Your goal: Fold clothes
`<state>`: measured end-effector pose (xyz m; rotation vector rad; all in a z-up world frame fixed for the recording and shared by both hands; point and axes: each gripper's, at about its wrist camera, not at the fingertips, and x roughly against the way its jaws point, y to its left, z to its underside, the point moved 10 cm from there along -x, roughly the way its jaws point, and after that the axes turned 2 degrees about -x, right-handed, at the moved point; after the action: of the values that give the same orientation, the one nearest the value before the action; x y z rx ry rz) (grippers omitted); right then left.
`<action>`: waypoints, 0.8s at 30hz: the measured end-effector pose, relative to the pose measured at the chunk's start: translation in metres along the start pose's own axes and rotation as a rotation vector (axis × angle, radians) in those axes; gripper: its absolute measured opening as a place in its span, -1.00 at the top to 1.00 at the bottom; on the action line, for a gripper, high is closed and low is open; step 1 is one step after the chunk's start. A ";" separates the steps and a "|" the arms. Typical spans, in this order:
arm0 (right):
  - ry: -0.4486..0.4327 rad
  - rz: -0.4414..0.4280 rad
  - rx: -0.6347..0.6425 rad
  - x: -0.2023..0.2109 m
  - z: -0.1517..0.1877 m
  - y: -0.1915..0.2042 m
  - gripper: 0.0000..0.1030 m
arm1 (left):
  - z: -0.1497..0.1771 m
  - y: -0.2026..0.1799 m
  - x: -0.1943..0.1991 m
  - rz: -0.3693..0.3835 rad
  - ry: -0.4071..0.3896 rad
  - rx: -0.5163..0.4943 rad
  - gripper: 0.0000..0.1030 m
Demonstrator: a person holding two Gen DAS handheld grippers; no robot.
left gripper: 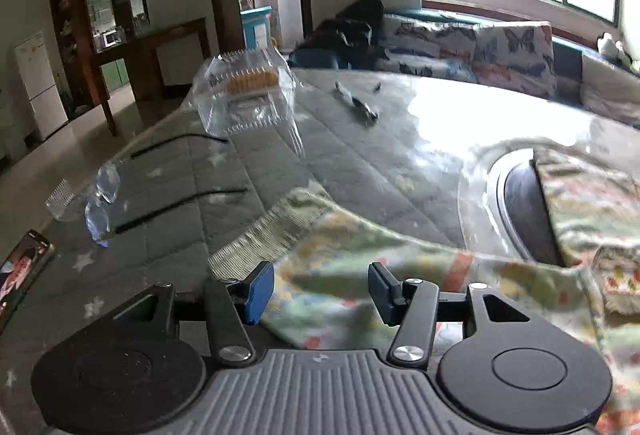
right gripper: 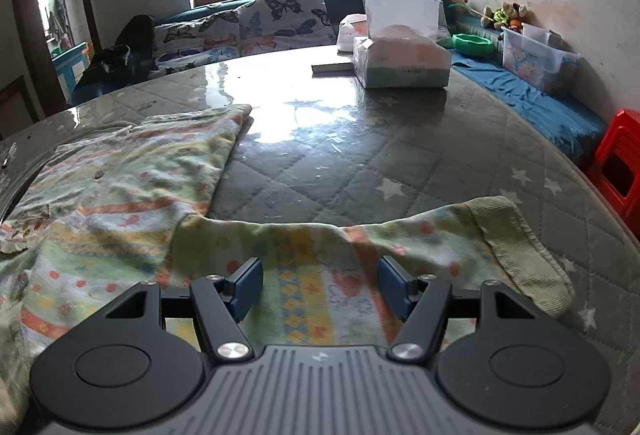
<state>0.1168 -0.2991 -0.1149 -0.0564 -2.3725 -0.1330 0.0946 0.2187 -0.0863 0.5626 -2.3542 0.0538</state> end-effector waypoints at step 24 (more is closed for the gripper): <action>-0.046 0.196 -0.092 -0.010 -0.021 -0.100 -0.02 | -0.014 0.024 -0.025 -0.052 -0.021 -0.035 0.29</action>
<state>0.1304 -0.4012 -0.1146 -0.3376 -2.3900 -0.1477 0.1101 0.2521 -0.0888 0.6096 -2.3546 -0.0166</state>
